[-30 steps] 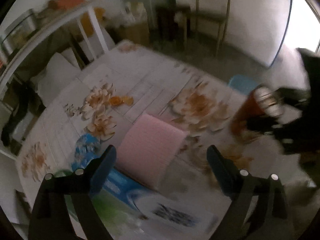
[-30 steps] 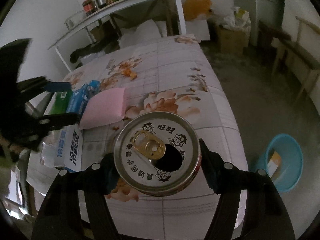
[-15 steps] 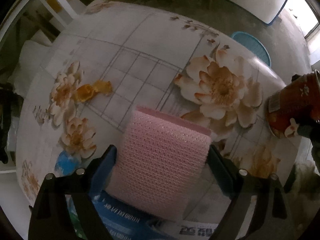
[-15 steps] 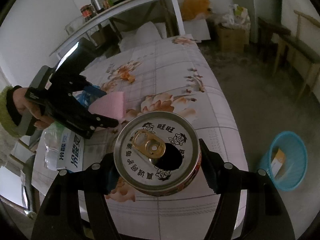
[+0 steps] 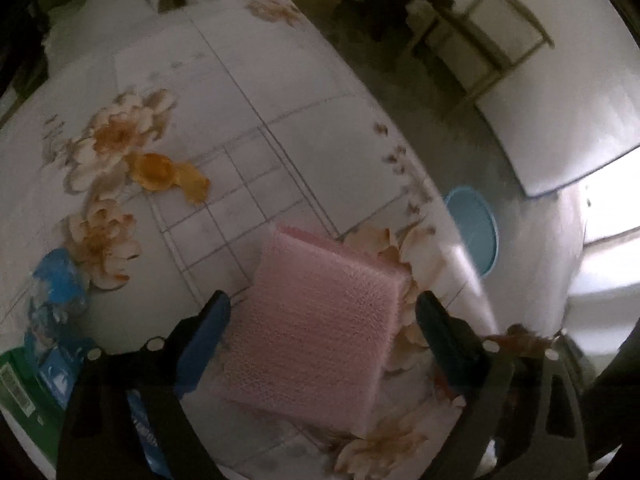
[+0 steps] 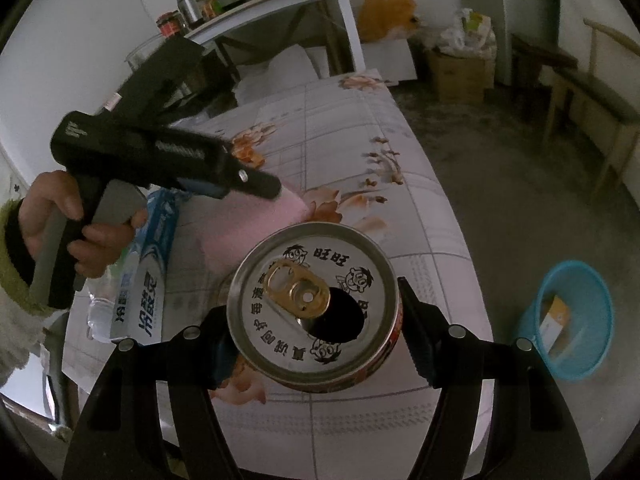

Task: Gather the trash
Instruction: 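Grasp the pink sponge with the left gripper and lift it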

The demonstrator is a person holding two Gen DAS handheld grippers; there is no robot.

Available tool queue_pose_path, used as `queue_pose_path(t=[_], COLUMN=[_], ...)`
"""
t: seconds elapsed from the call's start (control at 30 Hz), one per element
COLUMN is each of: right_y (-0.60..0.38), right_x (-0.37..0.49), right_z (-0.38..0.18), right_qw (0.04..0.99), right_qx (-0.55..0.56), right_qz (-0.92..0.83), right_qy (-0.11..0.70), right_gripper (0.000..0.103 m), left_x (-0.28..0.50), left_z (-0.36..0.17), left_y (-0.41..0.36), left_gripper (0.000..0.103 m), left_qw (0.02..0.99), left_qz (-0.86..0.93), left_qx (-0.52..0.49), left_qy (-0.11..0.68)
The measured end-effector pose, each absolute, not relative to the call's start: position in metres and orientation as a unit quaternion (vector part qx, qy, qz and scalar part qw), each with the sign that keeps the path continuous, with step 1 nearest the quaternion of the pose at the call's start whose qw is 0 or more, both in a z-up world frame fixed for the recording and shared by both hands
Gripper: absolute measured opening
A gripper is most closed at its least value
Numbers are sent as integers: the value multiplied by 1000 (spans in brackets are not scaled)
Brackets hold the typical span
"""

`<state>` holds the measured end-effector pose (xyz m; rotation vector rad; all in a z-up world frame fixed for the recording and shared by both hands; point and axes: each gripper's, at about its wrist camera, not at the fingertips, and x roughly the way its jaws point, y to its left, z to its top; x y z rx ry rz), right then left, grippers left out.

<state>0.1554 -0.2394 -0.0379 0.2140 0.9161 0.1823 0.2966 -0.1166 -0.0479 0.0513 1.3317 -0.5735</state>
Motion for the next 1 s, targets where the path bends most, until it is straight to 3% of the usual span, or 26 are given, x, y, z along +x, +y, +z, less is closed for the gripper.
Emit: queue_pose_path(t=[0.13,0.53,0.77,1.0], right_y=[-240,-239,-238,-238], right_x=[155,153,152,152], right_z=[-37,-37,-37,-36], right_qw=[887,886,885,885], right_qx=[103,106,101,101], right_qz=[88,89,89,89], right_qy=[441,443,445,446], right_gripper=[66,66,66,66], left_x=[286,245,251,250], left_z=[-34,-55,-69,-74], left_y=[-112,-153,-149,-145], left_gripper=[95,95,95,81], left_qw=[758,744,743,744], left_qz=[-274,-302,-281,-273], left_qx=[31,242,250,240], left_qy=[591,544,553,560])
